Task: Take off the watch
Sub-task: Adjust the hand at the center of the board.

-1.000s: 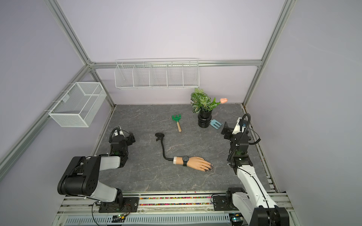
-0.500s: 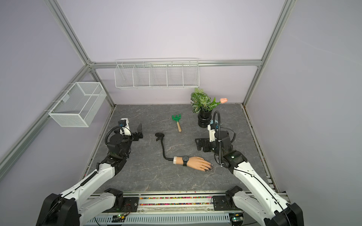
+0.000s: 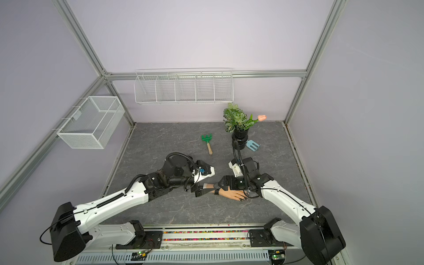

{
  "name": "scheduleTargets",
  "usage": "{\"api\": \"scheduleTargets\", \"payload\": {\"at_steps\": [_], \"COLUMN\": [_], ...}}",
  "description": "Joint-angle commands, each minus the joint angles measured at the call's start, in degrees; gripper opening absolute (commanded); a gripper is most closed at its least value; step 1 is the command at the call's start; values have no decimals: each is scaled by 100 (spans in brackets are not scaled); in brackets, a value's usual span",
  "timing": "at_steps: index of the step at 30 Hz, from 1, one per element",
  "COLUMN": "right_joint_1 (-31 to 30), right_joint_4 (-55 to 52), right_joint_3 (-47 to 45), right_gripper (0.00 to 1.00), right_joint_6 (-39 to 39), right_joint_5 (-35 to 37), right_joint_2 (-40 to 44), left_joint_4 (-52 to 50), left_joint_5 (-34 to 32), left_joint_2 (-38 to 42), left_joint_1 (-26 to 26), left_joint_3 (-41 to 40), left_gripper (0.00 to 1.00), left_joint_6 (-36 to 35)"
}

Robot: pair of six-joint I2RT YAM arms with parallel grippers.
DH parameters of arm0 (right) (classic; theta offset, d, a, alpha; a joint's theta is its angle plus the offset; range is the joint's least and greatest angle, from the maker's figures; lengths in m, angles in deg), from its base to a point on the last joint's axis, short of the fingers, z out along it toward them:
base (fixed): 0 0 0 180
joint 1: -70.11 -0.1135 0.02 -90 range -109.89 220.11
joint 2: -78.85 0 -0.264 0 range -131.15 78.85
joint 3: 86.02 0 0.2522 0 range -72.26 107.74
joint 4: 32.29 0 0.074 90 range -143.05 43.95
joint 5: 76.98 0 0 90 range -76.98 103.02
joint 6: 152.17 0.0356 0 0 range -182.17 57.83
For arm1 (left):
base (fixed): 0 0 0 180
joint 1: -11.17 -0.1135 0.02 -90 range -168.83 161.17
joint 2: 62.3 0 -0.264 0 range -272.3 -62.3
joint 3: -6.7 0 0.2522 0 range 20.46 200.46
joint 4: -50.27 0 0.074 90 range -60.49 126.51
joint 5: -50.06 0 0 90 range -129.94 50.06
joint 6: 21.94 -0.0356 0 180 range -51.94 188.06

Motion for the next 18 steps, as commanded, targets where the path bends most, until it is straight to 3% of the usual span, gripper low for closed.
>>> {"api": "scheduleTargets", "payload": {"at_steps": [1,9,18], "right_joint_1": [9,291,404], "right_joint_4": [131,-183,-472], "right_joint_3": [-196,-543,-740], "right_gripper": [93,90,89], "right_joint_6": [105,125,121], "right_joint_5": [-191,265,474], "right_joint_2": [65,932,1874], "left_joint_4": [-1334,-863,-242], "left_joint_5": [317,-155,-648], "left_joint_2": [-435,-1566,-1991], "left_joint_1": [-27,-27,-31], "left_joint_3": [145,176,-10], "left_gripper": [100,99,91], "left_joint_6": [-1230,-1202,-867]}}
